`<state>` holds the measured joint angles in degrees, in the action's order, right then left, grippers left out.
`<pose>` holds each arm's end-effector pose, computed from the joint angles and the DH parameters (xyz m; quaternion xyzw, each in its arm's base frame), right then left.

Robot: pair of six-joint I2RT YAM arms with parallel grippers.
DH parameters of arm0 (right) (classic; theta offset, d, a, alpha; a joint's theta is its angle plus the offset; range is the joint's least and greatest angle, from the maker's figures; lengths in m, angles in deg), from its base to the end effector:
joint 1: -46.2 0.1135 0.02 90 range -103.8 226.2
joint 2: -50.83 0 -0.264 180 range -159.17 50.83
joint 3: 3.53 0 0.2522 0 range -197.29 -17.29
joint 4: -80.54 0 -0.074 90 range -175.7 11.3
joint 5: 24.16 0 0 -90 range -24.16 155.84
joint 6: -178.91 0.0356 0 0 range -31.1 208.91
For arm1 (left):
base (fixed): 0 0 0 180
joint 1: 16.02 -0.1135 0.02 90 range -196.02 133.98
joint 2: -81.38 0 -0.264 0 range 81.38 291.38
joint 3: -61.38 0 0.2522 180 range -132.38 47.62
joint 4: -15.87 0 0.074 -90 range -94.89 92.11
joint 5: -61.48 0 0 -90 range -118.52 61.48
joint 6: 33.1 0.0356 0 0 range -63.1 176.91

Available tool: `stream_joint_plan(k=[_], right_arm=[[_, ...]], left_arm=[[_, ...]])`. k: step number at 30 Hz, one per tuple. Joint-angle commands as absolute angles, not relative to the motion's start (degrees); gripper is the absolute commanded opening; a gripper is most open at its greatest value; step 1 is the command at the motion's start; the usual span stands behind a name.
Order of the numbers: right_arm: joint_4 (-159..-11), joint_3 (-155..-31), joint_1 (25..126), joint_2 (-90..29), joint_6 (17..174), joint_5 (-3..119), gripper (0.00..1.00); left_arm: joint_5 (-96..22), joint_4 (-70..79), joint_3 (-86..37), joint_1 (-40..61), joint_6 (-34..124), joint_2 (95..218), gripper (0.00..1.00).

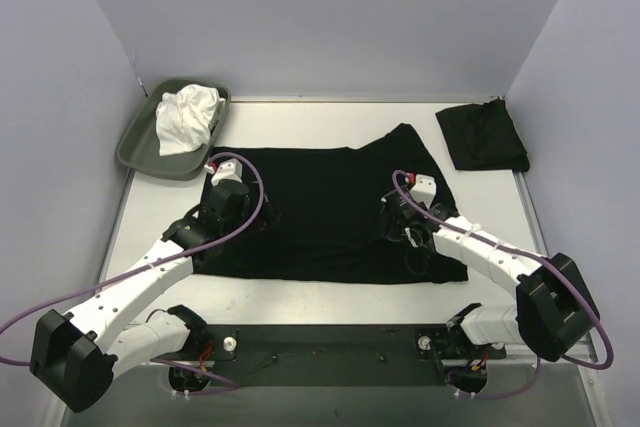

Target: Fold and stack the t-shirts

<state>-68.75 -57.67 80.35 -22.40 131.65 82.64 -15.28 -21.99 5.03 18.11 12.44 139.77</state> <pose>0.2143 0.1329 0.2012 0.1196 0.9227 0.1039 0.3516 0.1842 -0.1150 0.2597 -0.1296 0.8919 -0.1855 0.3916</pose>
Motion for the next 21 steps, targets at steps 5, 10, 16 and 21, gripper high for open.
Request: stream_joint_plan(k=[5,10,16,21], right_arm=[[-73.83,-55.53,77.76,-26.43,131.71,80.16,0.41],[-74.53,-55.26,75.56,-27.22,130.92,79.9,0.44],[-75.59,-55.08,74.5,-28.45,130.83,78.76,0.47],[-76.73,-54.73,74.59,-29.94,131.27,78.06,0.43]], left_arm=[[-15.42,-19.51,4.29,17.12,13.93,139.13,0.91],[-15.16,-19.42,4.55,16.77,14.36,138.86,0.91],[-15.95,-19.07,5.34,16.15,14.19,139.04,0.91],[-16.13,-19.16,5.26,15.62,14.63,138.78,0.91]])
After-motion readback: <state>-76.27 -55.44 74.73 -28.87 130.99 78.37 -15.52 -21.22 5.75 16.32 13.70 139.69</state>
